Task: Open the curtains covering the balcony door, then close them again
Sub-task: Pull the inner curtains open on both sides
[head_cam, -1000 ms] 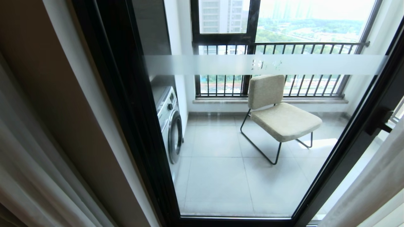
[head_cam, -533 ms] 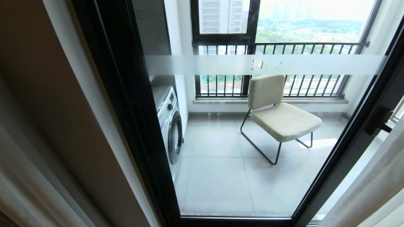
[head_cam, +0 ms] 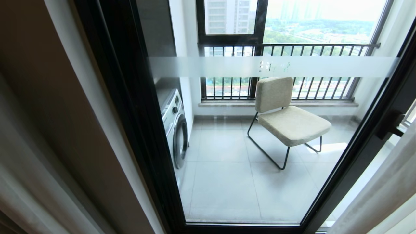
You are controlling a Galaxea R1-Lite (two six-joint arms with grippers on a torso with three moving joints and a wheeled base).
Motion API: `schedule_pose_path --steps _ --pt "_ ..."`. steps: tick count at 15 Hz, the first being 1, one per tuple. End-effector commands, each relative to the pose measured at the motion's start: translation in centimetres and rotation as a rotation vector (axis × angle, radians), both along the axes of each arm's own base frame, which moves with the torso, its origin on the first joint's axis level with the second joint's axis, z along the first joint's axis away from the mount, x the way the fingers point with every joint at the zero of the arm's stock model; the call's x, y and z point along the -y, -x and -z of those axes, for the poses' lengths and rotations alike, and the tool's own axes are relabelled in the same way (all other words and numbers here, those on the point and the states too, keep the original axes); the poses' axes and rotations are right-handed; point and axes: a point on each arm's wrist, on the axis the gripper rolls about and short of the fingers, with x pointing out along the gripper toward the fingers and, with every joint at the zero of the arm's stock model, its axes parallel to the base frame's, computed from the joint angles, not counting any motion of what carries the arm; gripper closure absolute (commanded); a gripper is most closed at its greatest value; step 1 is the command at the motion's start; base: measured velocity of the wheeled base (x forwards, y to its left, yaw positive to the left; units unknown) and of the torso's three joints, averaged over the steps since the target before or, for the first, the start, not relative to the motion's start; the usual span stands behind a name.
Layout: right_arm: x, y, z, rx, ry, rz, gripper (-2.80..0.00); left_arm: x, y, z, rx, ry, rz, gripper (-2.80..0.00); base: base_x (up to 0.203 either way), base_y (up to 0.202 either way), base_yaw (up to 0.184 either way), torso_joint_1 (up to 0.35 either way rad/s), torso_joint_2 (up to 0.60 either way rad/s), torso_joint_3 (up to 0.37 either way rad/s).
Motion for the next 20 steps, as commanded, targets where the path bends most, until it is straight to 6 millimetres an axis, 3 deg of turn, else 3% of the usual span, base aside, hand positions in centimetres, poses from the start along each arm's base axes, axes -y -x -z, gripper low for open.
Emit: schedule_pose_path --steps 1,8,13,14,20 --pt "0.0 0.0 0.0 0.001 0.001 -0.001 0.0 1.1 0.8 -1.1 0.026 -0.036 0.02 0.0 0.0 0.0 0.0 0.0 0.0 0.0" --pt "0.0 0.0 0.0 0.001 0.001 -0.001 0.0 4.2 -0.8 -1.9 0.045 -0.059 0.178 0.0 0.0 0.0 0.0 0.0 0.0 0.0" --pt "0.0 0.0 0.0 0.001 0.001 0.0 0.0 5.2 -2.0 -1.5 0.037 -0.047 0.236 0.0 0.0 0.0 0.0 0.0 0.0 0.0" --pt "0.0 0.0 0.0 0.001 0.001 -0.001 0.0 5.5 -2.0 -1.4 0.036 -0.046 0.242 -2.8 0.0 0.0 0.0 0.0 0.0 0.0" --pt "0.0 0.0 0.0 0.001 0.001 0.0 0.0 7.1 -0.1 -1.5 0.038 -0.045 0.232 -2.8 0.0 0.0 0.0 0.0 0.0 0.0"
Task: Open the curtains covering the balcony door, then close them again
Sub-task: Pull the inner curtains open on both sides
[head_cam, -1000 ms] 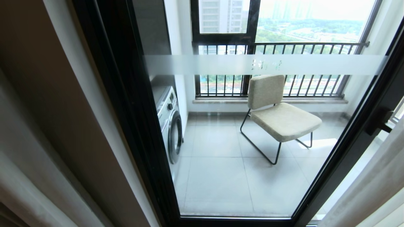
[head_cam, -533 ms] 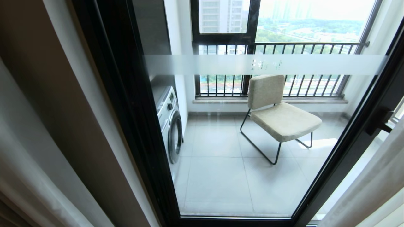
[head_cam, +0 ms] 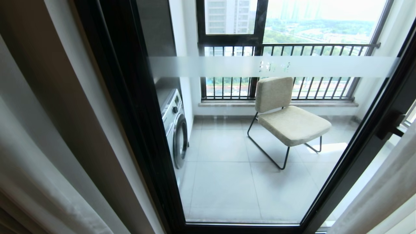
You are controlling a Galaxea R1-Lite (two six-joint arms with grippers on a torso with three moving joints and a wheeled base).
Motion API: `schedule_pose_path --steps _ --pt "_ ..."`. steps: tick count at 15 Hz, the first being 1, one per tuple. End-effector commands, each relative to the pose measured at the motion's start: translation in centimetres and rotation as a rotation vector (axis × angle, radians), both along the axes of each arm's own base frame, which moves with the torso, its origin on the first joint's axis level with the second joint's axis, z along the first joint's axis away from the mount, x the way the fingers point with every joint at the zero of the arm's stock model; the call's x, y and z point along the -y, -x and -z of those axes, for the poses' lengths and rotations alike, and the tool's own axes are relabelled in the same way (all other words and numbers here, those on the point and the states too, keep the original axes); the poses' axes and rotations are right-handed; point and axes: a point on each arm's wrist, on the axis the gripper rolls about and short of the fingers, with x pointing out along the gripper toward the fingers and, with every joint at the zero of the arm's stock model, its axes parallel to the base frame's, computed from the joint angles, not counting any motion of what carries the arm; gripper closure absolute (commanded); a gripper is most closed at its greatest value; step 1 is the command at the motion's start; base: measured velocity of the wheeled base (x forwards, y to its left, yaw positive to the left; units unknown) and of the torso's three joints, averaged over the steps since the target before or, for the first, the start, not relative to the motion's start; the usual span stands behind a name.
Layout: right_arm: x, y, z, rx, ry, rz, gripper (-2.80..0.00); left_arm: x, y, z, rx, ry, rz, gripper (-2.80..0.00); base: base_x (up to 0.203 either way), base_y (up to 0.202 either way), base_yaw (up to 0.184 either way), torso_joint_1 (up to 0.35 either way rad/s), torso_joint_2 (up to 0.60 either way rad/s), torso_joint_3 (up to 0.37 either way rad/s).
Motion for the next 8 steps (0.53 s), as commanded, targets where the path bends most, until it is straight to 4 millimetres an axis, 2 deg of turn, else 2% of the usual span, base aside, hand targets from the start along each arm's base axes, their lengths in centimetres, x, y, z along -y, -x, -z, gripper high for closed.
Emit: schedule_pose_path --steps 1,5,8 --pt "0.0 0.0 0.0 0.001 0.001 -0.002 0.0 1.3 1.5 -0.7 0.023 -0.019 -0.004 -2.8 0.0 0.0 0.0 0.0 0.0 0.0" --pt "0.0 0.0 0.0 0.001 0.001 -0.001 0.0 3.7 4.4 -0.7 0.041 -0.021 -0.021 -2.8 0.0 0.0 0.0 0.0 0.0 0.0" --pt "0.0 0.0 0.0 0.001 0.001 -0.002 0.0 6.2 7.1 0.3 0.042 -0.018 -0.029 -2.8 0.0 0.0 0.0 0.0 0.0 0.0"
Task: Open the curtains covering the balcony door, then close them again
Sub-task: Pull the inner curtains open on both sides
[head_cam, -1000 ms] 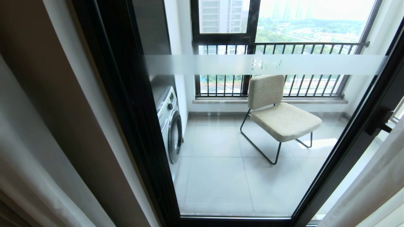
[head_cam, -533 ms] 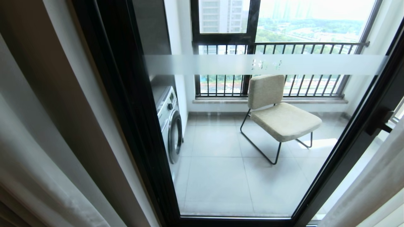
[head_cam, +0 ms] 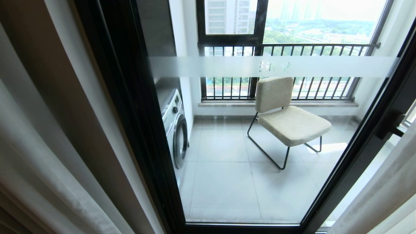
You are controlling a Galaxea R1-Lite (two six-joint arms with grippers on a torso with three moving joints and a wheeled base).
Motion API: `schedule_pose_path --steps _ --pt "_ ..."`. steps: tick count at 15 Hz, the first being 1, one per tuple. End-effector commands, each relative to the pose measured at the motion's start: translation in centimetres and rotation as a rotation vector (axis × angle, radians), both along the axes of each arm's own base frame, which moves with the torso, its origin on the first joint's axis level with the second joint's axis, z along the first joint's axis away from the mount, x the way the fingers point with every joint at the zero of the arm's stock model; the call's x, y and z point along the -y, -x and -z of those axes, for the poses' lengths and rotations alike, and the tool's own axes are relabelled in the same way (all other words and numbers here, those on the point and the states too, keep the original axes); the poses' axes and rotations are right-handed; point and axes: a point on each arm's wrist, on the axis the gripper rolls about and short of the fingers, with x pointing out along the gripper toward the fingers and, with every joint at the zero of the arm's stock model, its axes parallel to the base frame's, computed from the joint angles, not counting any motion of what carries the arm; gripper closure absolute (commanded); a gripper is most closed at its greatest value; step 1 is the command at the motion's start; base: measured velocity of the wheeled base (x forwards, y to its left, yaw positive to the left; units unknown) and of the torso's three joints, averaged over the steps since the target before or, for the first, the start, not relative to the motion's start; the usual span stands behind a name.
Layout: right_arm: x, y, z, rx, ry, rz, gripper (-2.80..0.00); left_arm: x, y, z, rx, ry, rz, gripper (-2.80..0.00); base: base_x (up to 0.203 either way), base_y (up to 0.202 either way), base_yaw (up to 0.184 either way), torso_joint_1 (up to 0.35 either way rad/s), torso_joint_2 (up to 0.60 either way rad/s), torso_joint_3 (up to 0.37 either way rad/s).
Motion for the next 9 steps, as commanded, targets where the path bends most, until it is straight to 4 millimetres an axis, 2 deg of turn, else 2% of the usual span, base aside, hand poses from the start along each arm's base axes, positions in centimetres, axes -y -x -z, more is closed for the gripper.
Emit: schedule_pose_path --steps 1,5,6,9 --pt "0.0 0.0 0.0 0.0 0.001 0.001 0.0 2.5 2.6 0.3 0.024 -0.022 -0.002 -2.8 0.0 0.0 0.0 0.0 0.0 0.0" --pt "0.0 0.0 0.0 0.0 0.001 0.001 0.0 4.7 4.8 2.1 0.019 -0.016 -0.031 -2.8 0.0 0.0 0.0 0.0 0.0 0.0" --pt "0.0 0.0 0.0 -0.001 0.001 0.0 0.0 5.1 5.2 2.3 0.019 -0.016 -0.031 0.0 0.0 0.0 0.0 0.0 0.0 0.0" --pt "0.0 0.0 0.0 0.0 0.001 -0.001 0.0 5.7 5.8 3.0 0.018 -0.011 -0.031 0.0 0.0 0.0 0.0 0.0 0.0 0.0"
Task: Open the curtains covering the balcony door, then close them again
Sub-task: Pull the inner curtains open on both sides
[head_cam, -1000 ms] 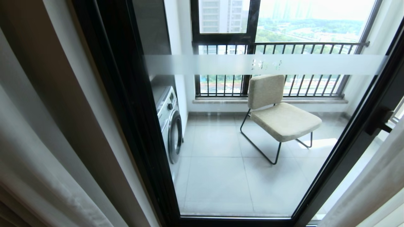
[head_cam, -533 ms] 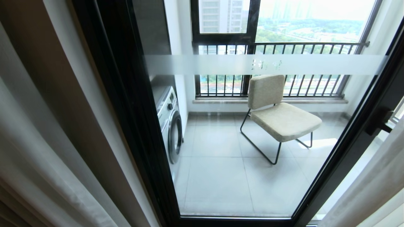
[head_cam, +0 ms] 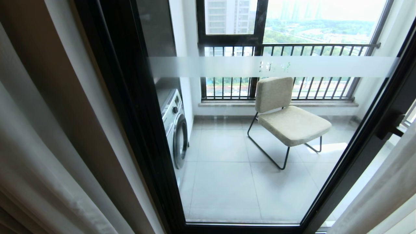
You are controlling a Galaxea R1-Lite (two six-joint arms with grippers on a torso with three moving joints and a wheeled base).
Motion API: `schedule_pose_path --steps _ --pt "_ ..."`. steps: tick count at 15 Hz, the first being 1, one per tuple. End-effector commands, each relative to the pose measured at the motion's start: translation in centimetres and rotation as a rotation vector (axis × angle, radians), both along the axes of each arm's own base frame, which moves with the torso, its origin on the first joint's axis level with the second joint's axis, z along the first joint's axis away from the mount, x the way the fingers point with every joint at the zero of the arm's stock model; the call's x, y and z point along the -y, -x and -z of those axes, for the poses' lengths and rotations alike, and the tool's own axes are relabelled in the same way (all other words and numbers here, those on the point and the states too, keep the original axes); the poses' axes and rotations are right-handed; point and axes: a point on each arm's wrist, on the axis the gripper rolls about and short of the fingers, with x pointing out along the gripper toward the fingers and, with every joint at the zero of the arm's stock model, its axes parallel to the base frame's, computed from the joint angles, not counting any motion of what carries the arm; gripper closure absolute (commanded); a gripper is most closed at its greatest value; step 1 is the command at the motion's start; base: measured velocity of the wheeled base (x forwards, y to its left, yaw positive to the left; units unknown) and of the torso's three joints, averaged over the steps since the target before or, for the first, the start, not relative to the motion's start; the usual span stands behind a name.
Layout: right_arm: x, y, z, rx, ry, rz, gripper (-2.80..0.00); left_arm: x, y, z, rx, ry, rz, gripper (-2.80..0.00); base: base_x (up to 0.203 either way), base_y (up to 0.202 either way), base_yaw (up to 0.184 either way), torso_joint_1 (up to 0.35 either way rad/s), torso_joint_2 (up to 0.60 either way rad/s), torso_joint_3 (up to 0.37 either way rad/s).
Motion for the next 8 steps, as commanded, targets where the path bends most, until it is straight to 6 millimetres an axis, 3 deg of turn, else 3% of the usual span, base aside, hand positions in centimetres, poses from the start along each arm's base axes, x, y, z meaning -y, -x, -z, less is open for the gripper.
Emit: schedule_pose_path --steps 1,5,8 --pt "0.0 0.0 0.0 0.0 0.001 0.0 0.0 0.9 0.9 0.1 0.014 -0.012 0.004 0.0 0.0 0.0 0.0 0.0 0.0 0.0" --pt "0.0 0.0 0.0 0.0 0.001 -0.001 0.0 1.5 1.4 0.9 0.008 -0.006 0.006 0.0 0.0 0.0 0.0 0.0 0.0 0.0" --pt "0.0 0.0 0.0 0.0 0.001 -0.001 0.0 1.8 1.7 2.7 -0.02 0.021 0.011 0.0 0.0 0.0 0.0 0.0 0.0 0.0"
